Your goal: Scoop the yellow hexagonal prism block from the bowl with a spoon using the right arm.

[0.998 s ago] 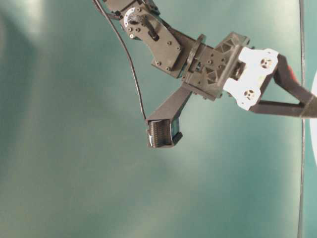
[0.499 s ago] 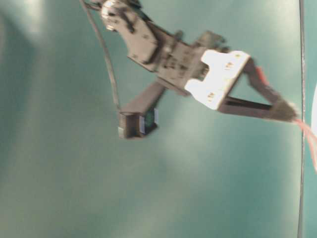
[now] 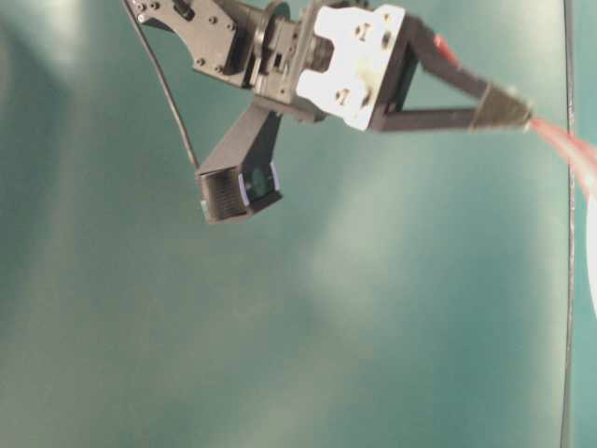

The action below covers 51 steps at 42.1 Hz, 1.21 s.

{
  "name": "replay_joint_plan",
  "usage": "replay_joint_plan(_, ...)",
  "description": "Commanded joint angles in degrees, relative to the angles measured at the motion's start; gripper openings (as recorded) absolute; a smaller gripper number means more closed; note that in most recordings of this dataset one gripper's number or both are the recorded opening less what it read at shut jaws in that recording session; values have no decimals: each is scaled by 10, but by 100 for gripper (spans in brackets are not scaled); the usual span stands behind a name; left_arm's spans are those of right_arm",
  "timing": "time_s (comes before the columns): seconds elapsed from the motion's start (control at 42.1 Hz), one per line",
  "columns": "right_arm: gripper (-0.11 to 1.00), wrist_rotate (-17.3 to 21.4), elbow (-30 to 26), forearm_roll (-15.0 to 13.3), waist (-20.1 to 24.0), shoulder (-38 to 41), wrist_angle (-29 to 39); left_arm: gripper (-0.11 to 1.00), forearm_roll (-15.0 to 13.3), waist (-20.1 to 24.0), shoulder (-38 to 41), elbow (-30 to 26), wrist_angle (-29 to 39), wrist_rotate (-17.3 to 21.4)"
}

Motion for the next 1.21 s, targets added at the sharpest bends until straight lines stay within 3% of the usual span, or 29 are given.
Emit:
replay_joint_plan(0.0,23,1,-20,0,0,-10,25,0,1,0,0,-8,-3,0)
replay_joint_plan(0.19,23,2,-49,-2,0,11,77,0,1,1,-1,-8,-3,0)
replay_joint_plan(0.499,23,2,-91,-33,0,54,146,0,2,1,-1,-8,-4,1)
replay_joint_plan(0.689,23,-2,-92,-56,0,70,145,0,3,1,-1,-8,-5,1)
replay_joint_plan(1.188,23,-5,-92,-56,0,102,115,0,3,0,-1,-8,-7,1)
